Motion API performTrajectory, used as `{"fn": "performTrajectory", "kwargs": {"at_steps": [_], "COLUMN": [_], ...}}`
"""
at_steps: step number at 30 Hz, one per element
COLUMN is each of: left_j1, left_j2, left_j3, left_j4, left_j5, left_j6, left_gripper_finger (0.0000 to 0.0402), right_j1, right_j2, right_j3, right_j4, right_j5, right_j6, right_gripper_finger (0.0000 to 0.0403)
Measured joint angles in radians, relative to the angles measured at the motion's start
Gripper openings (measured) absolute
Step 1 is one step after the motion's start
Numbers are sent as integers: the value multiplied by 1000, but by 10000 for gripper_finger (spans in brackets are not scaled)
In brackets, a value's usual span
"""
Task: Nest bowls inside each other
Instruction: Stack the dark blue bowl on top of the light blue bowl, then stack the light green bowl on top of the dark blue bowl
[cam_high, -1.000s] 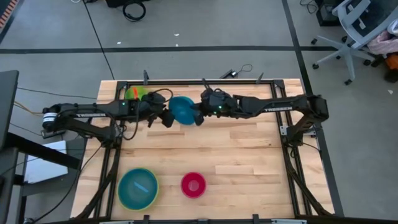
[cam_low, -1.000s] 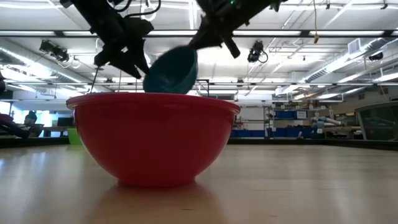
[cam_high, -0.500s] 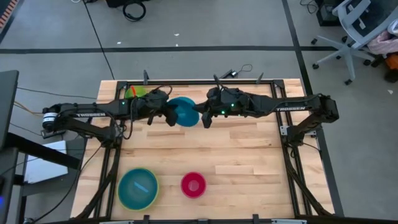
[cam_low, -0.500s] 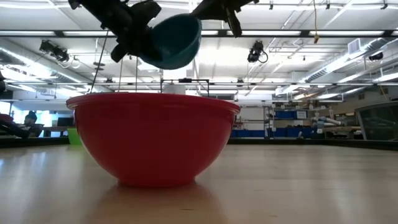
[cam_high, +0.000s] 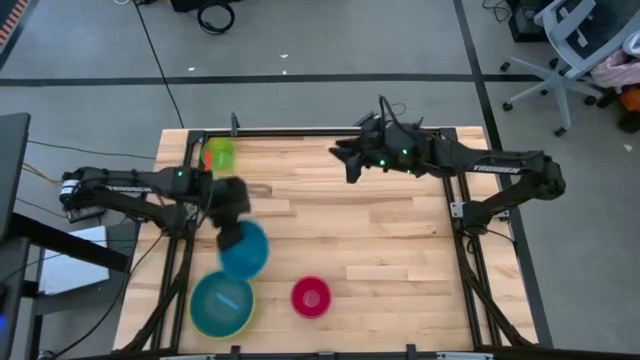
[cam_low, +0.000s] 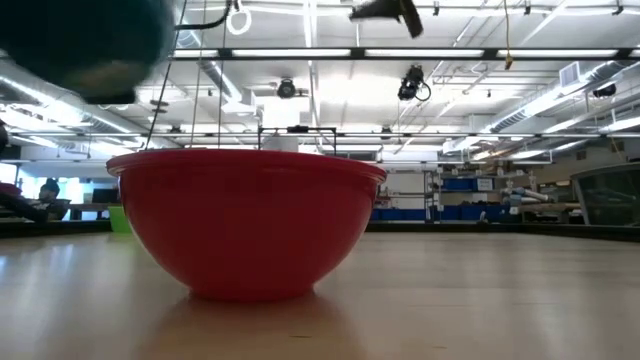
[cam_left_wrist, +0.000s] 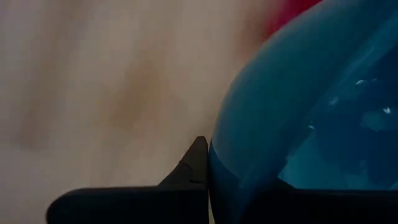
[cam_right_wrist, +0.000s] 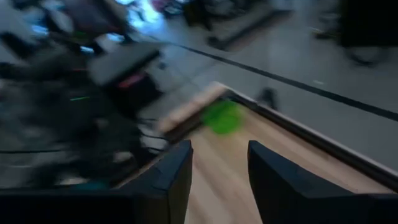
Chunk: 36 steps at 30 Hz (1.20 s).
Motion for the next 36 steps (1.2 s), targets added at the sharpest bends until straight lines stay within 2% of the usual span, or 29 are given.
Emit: {"fn": "performTrajectory", "kwargs": {"at_steps": [3, 8, 13, 19, 27, 31, 36], "left_j1": [-157, -434, -576, -618, -618, -585, -555], "left_j2": [23, 81, 129, 156, 177, 176, 173], "left_j3": [-4, -42, -49, -48, -31, 56, 141], "left_j4": [-77, -19, -20, -1, 26, -67, -184], "left_j5": [19, 38, -12, -76, -15, -18, -196], "left_j6": [-85, -260, -433, -500, -543, -549, -525], "left_gripper_finger": [15, 15, 43, 117, 226, 246, 240], "right_j1": [-23, -35, -32, -43, -58, -81, -116], "right_j2": [-10, -6, 37, 106, 124, 112, 110], "right_j3": [-1, -2, -2, -2, -2, -2, -2], "right_j4": [-85, -170, -187, -173, -154, -160, -163], "right_j5": [13, 17, 11, -84, -117, -125, -178], "right_j6": [4, 29, 47, 59, 98, 81, 47], "right_gripper_finger": [160, 160, 161, 162, 162, 162, 162]}}
